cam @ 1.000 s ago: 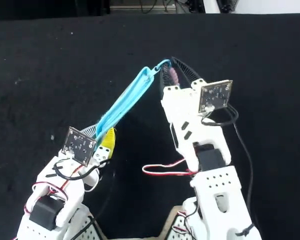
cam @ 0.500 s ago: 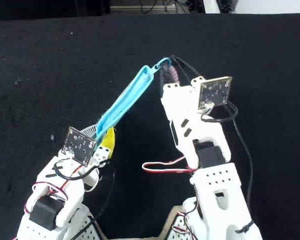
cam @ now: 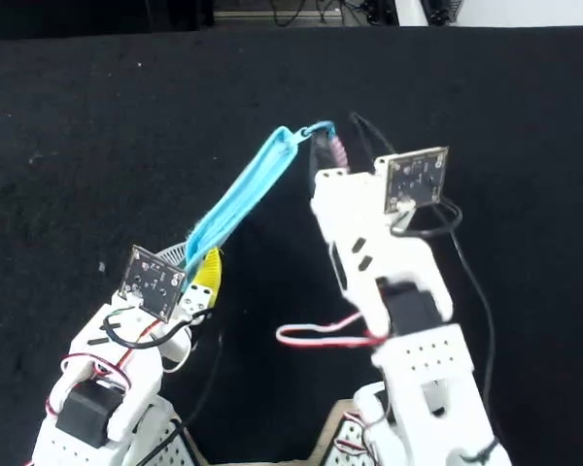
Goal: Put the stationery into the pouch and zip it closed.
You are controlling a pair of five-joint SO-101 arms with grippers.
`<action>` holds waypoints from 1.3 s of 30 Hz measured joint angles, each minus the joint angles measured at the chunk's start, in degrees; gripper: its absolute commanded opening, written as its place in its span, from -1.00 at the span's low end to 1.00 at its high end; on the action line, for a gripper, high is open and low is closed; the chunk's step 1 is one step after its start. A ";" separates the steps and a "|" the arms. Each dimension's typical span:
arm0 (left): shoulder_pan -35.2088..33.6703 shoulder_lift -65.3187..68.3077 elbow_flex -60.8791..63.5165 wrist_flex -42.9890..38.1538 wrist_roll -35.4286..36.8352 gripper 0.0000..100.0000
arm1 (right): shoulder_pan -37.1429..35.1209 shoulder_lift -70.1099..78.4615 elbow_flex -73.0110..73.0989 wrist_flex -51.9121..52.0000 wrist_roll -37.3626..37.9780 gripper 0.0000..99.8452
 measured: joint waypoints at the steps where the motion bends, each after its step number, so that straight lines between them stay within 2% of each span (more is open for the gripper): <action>1: 0.00 0.00 0.09 0.09 0.00 -0.94 | -0.97 -1.93 0.00 2.37 0.00 -0.51; 8: -0.09 0.00 0.18 0.09 0.00 -0.94 | -8.00 -17.93 0.00 17.41 0.35 -0.77; 12: -0.09 0.00 0.18 0.09 0.00 -0.94 | -8.18 -24.18 -0.09 22.51 5.71 -0.98; 17: -1.14 0.00 0.09 0.09 0.00 -0.94 | -8.53 -24.88 -0.09 25.14 7.82 -0.98; 23: -9.67 0.00 -0.70 0.09 0.70 -0.94 | -3.52 -24.97 0.00 30.15 7.91 -0.98; 27: -15.91 0.09 -1.67 -1.41 0.97 -0.94 | -1.49 -24.97 5.98 29.98 5.89 -0.98; 30: -19.78 0.53 -1.58 -3.25 1.05 -0.94 | -1.23 -24.97 13.71 24.97 3.96 -0.98; 33: -23.38 0.79 -1.49 -5.01 1.05 -0.94 | -1.23 -24.97 18.20 20.66 5.89 -0.98; 39: -28.84 0.88 -1.41 -8.09 1.05 -0.94 | -1.32 -24.97 25.05 19.08 7.21 -0.98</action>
